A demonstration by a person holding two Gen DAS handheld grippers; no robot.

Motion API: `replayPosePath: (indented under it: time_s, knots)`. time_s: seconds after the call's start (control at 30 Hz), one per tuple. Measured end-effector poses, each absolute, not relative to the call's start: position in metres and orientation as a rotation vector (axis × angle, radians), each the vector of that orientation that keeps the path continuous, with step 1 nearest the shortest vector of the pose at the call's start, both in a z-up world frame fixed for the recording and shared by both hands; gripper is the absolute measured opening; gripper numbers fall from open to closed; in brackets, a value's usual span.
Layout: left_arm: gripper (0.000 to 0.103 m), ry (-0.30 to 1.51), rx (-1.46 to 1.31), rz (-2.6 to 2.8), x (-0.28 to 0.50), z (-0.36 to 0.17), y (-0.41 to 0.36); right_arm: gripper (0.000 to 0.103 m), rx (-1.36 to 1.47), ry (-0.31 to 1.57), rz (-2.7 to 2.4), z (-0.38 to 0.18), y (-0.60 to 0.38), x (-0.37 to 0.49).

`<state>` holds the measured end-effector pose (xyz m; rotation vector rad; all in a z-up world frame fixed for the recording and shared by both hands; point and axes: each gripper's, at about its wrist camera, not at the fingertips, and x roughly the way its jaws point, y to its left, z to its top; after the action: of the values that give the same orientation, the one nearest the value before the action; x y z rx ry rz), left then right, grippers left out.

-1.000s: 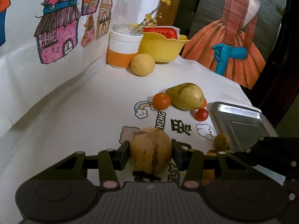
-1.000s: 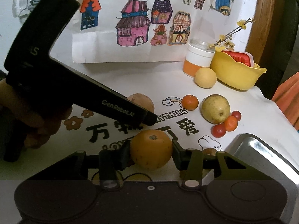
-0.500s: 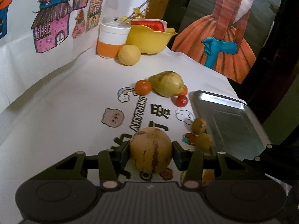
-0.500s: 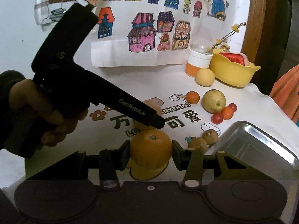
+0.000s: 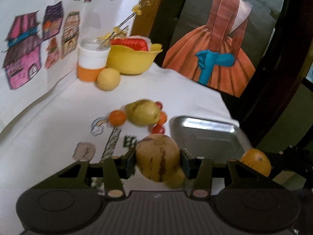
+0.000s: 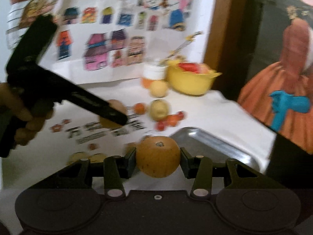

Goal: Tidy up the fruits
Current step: 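Carry the streaked fruit onto the metal tray with the left tool while the right tool sets the orange there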

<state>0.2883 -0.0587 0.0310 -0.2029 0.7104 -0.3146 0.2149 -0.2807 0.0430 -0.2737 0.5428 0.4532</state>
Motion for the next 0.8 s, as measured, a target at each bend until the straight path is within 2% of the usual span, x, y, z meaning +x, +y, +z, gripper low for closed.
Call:
replayPosePath:
  time_s: [0.3,0.8]
  knots:
    - [0.052,0.654,-0.200,-0.331,0.324,0.043,-0.093,0.048,-0.267,0.482,0.314,0.048,-0.328,0.253]
    - [0.052,0.703,-0.180,-0.370,0.377,0.008,-0.149,0.048,-0.289,0.542,0.288,0.012,-0.343,0.303]
